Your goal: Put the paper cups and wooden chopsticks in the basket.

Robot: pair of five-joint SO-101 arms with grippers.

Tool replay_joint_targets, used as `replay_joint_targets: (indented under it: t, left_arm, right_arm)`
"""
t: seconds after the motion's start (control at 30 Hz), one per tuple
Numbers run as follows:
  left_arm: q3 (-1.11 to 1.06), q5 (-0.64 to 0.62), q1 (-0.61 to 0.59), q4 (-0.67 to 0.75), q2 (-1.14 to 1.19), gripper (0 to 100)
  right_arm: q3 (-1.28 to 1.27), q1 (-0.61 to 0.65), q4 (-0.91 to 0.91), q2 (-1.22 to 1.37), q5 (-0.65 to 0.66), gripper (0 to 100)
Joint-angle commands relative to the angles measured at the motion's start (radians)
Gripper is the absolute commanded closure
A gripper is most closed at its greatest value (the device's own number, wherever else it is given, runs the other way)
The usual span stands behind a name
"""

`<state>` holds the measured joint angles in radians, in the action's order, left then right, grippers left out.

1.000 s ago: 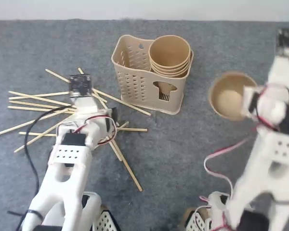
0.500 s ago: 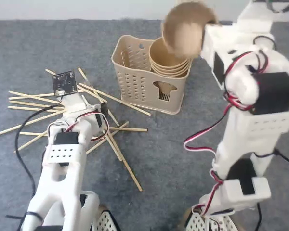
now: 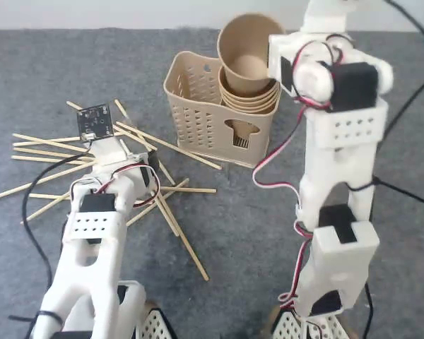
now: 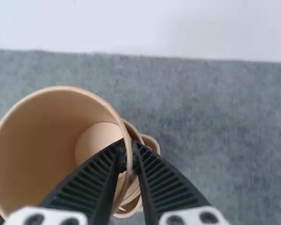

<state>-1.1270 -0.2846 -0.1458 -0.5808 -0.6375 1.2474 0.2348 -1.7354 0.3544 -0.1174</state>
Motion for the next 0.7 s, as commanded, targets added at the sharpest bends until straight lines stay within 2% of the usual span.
replay_joint_targets:
  t: [0.0,0.1,0.23,0.37,0.47,0.57,0.67]
  left_arm:
    - [0.051,-0.006,-0.008,0.028,0.0,80]
    - [0.051,-0.006,-0.008,0.028,0.0,80]
    - [0.051,-0.008,-0.032,0.021,-0.011,80]
    - [0.09,-0.015,-0.124,-0.003,-0.011,80]
    - [0.122,-0.069,-0.163,-0.054,-0.011,80]
    - [0.168,-0.083,-0.247,-0.121,-0.011,80]
    - [0.209,-0.083,-0.364,-0.209,-0.011,80]
  right_arm:
    - [0.037,-0.004,-0.022,0.021,-0.012,99.1]
    - [0.037,0.008,-0.054,0.047,0.02,95.7]
    - [0.021,0.064,-0.067,0.01,0.1,77.2]
    - [-0.086,0.097,-0.065,-0.162,0.104,81.0]
    - [-0.229,0.102,-0.064,-0.318,0.121,84.1]
    - [-0.423,0.12,-0.062,-0.472,0.192,83.9]
    - [-0.674,0.185,-0.062,-0.616,0.324,84.1]
